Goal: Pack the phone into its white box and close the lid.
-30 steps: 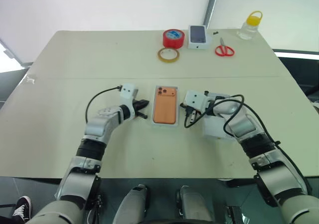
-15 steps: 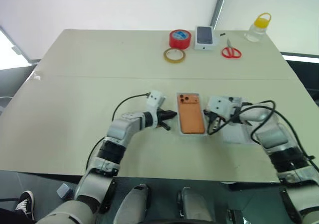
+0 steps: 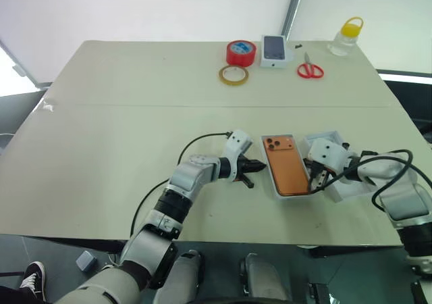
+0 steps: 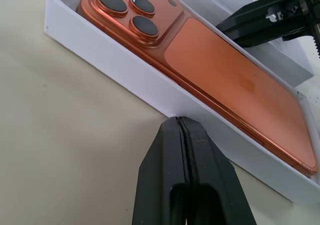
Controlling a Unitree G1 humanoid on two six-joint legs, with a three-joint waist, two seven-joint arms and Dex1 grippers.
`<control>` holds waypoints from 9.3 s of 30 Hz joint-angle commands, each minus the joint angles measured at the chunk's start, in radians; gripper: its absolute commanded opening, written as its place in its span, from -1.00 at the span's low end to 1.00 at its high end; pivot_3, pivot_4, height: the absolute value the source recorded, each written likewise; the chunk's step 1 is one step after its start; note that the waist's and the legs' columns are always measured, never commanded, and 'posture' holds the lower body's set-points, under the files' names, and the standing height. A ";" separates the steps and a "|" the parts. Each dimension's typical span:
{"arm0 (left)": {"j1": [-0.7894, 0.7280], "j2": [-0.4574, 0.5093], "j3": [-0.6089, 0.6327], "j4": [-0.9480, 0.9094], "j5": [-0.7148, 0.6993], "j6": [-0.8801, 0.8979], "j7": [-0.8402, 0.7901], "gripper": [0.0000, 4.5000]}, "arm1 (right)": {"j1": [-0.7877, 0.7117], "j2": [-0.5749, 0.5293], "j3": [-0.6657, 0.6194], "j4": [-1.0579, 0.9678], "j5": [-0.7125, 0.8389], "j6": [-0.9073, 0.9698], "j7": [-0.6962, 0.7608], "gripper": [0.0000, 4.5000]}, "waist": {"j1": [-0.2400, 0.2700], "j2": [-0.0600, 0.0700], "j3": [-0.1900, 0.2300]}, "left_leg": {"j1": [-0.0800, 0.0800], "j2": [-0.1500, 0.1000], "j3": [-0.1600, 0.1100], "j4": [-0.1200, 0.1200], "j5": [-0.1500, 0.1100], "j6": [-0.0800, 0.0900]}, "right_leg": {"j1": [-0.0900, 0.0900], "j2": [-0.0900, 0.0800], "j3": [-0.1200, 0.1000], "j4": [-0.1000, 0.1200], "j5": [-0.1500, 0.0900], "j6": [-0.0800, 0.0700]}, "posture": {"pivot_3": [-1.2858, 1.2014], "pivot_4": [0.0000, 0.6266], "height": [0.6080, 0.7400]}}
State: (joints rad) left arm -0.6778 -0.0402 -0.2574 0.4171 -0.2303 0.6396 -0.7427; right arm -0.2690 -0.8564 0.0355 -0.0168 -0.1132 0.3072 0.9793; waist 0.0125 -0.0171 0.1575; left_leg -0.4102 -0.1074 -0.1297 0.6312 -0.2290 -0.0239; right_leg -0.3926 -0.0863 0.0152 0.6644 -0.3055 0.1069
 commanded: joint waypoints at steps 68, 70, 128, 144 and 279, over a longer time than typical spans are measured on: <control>0.174 0.438 0.264 -0.453 -0.226 -0.060 -0.133 0.76 | -0.292 0.116 -0.210 0.123 0.264 0.300 -0.172 0.09 | -0.014 0.001 0.000 | 0.001 0.001 0.001 0.000 0.000 0.000 | -0.001 0.000 0.001 0.001 0.000 -0.001 | 0.03 -0.52 1.00; 0.167 0.450 0.280 -0.447 -0.239 -0.054 -0.140 0.77 | -0.337 0.163 -0.271 0.119 0.341 0.391 -0.210 0.56 | -0.021 0.002 0.000 | 0.001 0.001 0.001 0.000 0.000 0.000 | -0.001 0.000 0.001 0.001 0.000 -0.001 | 0.03 -0.52 1.00; 0.364 0.620 0.312 -0.552 -0.282 -0.386 -0.386 0.77 | -0.065 0.051 -0.299 -0.321 0.459 1.098 -0.493 0.76 | -0.023 0.007 0.003 | 0.000 0.002 0.001 -0.001 -0.004 0.007 | -0.002 -0.001 0.002 0.001 0.000 -0.001 | 0.03 -0.52 1.00; 0.357 0.616 0.289 -0.560 -0.278 -0.393 -0.402 0.77 | -0.242 -0.002 -0.123 -0.157 0.474 1.173 -0.473 0.76 | -0.026 0.007 0.003 | 0.000 0.002 0.002 -0.001 -0.004 0.007 | -0.002 -0.001 0.002 0.001 0.000 -0.001 | 0.03 -0.52 1.00; 0.378 0.527 0.280 -0.597 -0.315 -0.315 -0.222 0.77 | 0.079 -0.021 -0.359 -0.400 0.518 0.632 -0.523 0.32 | -0.020 0.009 0.006 | 0.000 0.002 0.003 -0.002 -0.004 0.008 | -0.002 0.000 0.002 0.000 0.000 -0.001 | 0.03 -0.52 1.00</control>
State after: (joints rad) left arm -0.3025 0.4885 0.0153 -0.1594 -0.5440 0.3417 -0.9716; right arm -0.2313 -0.8476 -0.3238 -0.4090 0.4779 1.1090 0.4124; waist -0.0076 -0.0076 0.1637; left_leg -0.4102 -0.1053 -0.1265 0.6288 -0.2335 -0.0155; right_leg -0.3942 -0.0863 0.0172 0.6643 -0.3055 0.1064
